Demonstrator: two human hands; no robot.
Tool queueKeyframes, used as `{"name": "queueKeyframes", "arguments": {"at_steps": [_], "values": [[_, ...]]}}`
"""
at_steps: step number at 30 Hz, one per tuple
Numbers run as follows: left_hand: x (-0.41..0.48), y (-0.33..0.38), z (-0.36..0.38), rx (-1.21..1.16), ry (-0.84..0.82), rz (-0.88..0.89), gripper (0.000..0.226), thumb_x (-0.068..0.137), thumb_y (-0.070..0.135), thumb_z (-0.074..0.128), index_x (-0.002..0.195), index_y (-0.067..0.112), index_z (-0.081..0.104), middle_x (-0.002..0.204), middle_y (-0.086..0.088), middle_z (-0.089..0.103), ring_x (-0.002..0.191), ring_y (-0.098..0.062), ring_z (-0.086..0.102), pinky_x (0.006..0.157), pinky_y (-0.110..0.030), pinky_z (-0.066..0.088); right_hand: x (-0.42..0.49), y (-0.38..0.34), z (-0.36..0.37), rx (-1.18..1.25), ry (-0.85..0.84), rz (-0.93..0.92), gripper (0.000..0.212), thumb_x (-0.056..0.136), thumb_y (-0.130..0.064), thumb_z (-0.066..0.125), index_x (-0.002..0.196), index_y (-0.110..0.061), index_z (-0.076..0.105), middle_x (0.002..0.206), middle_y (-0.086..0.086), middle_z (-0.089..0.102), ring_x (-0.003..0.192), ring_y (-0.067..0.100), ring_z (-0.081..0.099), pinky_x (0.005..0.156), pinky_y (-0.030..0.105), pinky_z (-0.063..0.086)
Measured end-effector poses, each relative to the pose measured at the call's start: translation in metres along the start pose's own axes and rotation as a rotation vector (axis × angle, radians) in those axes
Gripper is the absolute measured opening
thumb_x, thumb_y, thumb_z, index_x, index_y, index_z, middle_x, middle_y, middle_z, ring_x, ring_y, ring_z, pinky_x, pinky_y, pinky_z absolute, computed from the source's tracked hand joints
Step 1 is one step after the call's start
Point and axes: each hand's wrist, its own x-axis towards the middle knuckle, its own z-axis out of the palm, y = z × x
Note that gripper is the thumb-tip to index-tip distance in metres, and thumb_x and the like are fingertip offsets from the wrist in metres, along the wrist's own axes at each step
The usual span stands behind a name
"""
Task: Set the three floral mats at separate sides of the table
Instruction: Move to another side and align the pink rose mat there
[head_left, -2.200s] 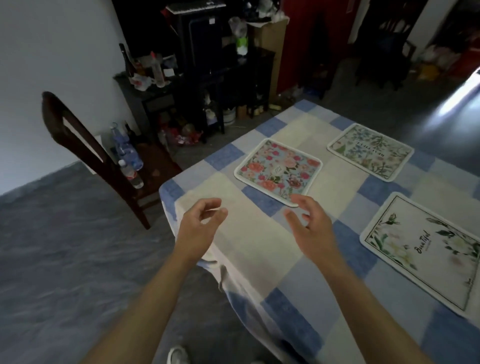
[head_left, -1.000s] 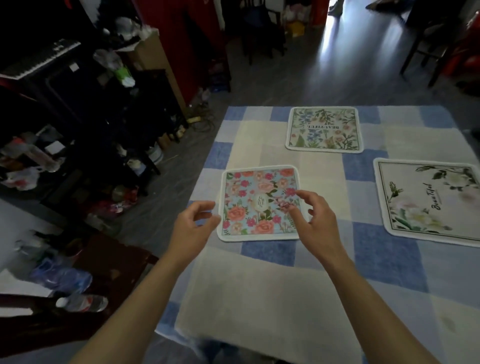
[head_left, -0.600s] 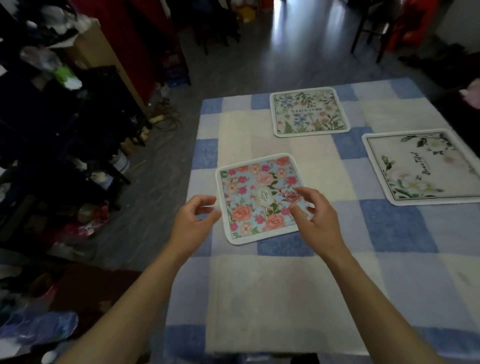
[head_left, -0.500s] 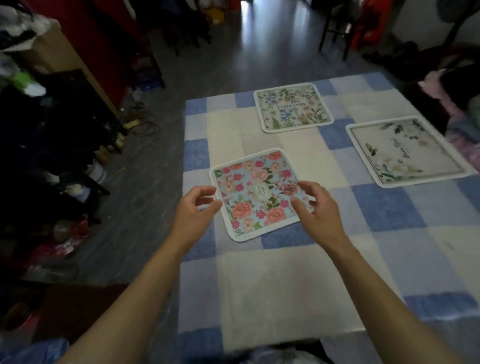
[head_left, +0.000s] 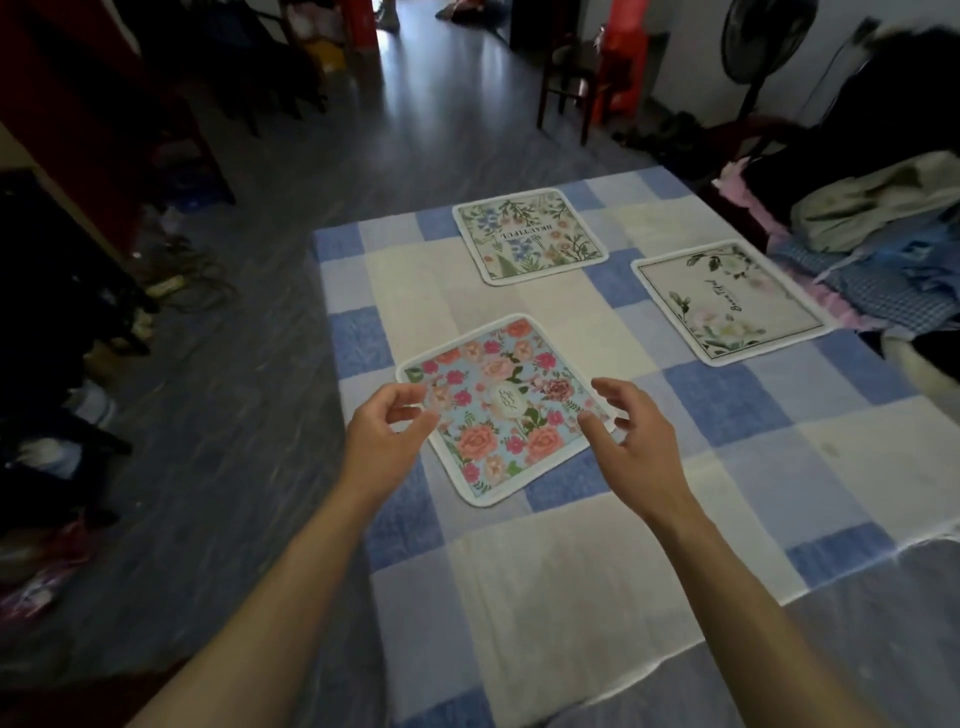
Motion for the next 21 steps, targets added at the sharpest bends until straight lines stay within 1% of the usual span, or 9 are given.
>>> {"name": "queueKeyframes", "arguments": {"at_steps": [3, 7, 9, 11, 13, 17, 19, 20, 21], "values": [[0.007, -0.005, 0.005, 0.07, -0.055, -0.011, 0.022, 0.084, 0.017, 0.073, 0.103, 0.022, 0.065, 0.106, 0.009, 0.068, 0.097, -0.01, 0.065, 0.074, -0.022, 0.051, 0.001, 0.016, 0.007, 0.051, 0.022, 0.067, 0.036, 0.092, -0.034, 0.063, 0.126, -0.026, 0.055, 0.12, -0.01, 0.058, 0.111, 0.008, 0.055, 0.095, 0.03, 0.046], [0.021, -0.007, 0.004, 0.105, -0.079, -0.002, 0.021, 0.084, 0.017, 0.073, 0.103, 0.021, 0.065, 0.106, 0.009, 0.068, 0.097, -0.011, 0.065, 0.074, -0.021, 0.051, 0.003, 0.021, 0.02, 0.078, 0.014, 0.139, 0.037, 0.092, -0.029, 0.063, 0.128, -0.022, 0.055, 0.126, -0.002, 0.059, 0.114, 0.012, 0.055, 0.098, 0.036, 0.047], [0.033, -0.009, 0.002, 0.114, -0.118, 0.003, 0.021, 0.084, 0.019, 0.073, 0.103, 0.022, 0.065, 0.106, 0.009, 0.067, 0.098, -0.011, 0.065, 0.074, -0.021, 0.051, 0.004, 0.019, 0.028, 0.075, 0.029, 0.154, 0.037, 0.093, -0.027, 0.063, 0.128, -0.022, 0.055, 0.127, -0.003, 0.059, 0.115, 0.012, 0.055, 0.1, 0.037, 0.046], [0.051, -0.012, 0.002, 0.114, -0.151, 0.009, 0.02, 0.084, 0.02, 0.073, 0.102, 0.025, 0.064, 0.105, 0.008, 0.067, 0.097, -0.01, 0.064, 0.07, -0.015, 0.051, 0.006, 0.016, 0.037, 0.064, 0.057, 0.174, 0.036, 0.092, -0.027, 0.063, 0.128, -0.023, 0.056, 0.125, -0.006, 0.059, 0.116, 0.011, 0.054, 0.1, 0.036, 0.046], [0.072, -0.016, 0.004, 0.09, -0.187, 0.016, 0.019, 0.084, 0.018, 0.073, 0.1, 0.024, 0.065, 0.105, 0.005, 0.068, 0.096, -0.011, 0.064, 0.069, -0.013, 0.05, 0.008, 0.014, 0.048, 0.05, 0.075, 0.21, 0.037, 0.092, -0.028, 0.063, 0.128, -0.023, 0.055, 0.124, -0.009, 0.058, 0.115, 0.009, 0.054, 0.1, 0.034, 0.046], [0.11, -0.036, 0.013, 0.059, -0.314, -0.007, 0.018, 0.083, 0.015, 0.072, 0.096, 0.026, 0.065, 0.103, 0.006, 0.068, 0.096, -0.01, 0.064, 0.076, -0.023, 0.051, 0.01, 0.013, 0.073, -0.015, 0.132, 0.299, 0.039, 0.093, -0.035, 0.061, 0.13, -0.023, 0.054, 0.128, -0.008, 0.058, 0.115, 0.008, 0.054, 0.1, 0.032, 0.045], [0.127, -0.047, 0.015, 0.033, -0.409, -0.031, 0.019, 0.083, 0.014, 0.072, 0.098, 0.022, 0.066, 0.106, 0.005, 0.068, 0.099, -0.011, 0.064, 0.081, -0.03, 0.055, 0.011, 0.01, 0.086, -0.062, 0.174, 0.367, 0.041, 0.093, -0.038, 0.061, 0.13, -0.024, 0.053, 0.13, -0.005, 0.057, 0.116, 0.01, 0.053, 0.101, 0.033, 0.044], [0.136, -0.052, 0.015, 0.02, -0.46, -0.04, 0.02, 0.083, 0.014, 0.071, 0.101, 0.02, 0.066, 0.107, 0.004, 0.068, 0.101, -0.012, 0.064, 0.083, -0.032, 0.055, 0.01, 0.007, 0.092, -0.086, 0.205, 0.412, 0.041, 0.092, -0.04, 0.061, 0.13, -0.025, 0.053, 0.131, -0.004, 0.056, 0.116, 0.01, 0.053, 0.101, 0.034, 0.045], [0.148, -0.054, 0.014, 0.014, -0.511, -0.032, 0.021, 0.083, 0.015, 0.072, 0.103, 0.02, 0.066, 0.106, 0.005, 0.068, 0.101, -0.011, 0.064, 0.084, -0.03, 0.055, 0.01, 0.001, 0.099, -0.101, 0.247, 0.46, 0.042, 0.092, -0.04, 0.06, 0.13, -0.025, 0.053, 0.131, -0.004, 0.056, 0.116, 0.011, 0.053, 0.1, 0.035, 0.046]]}}
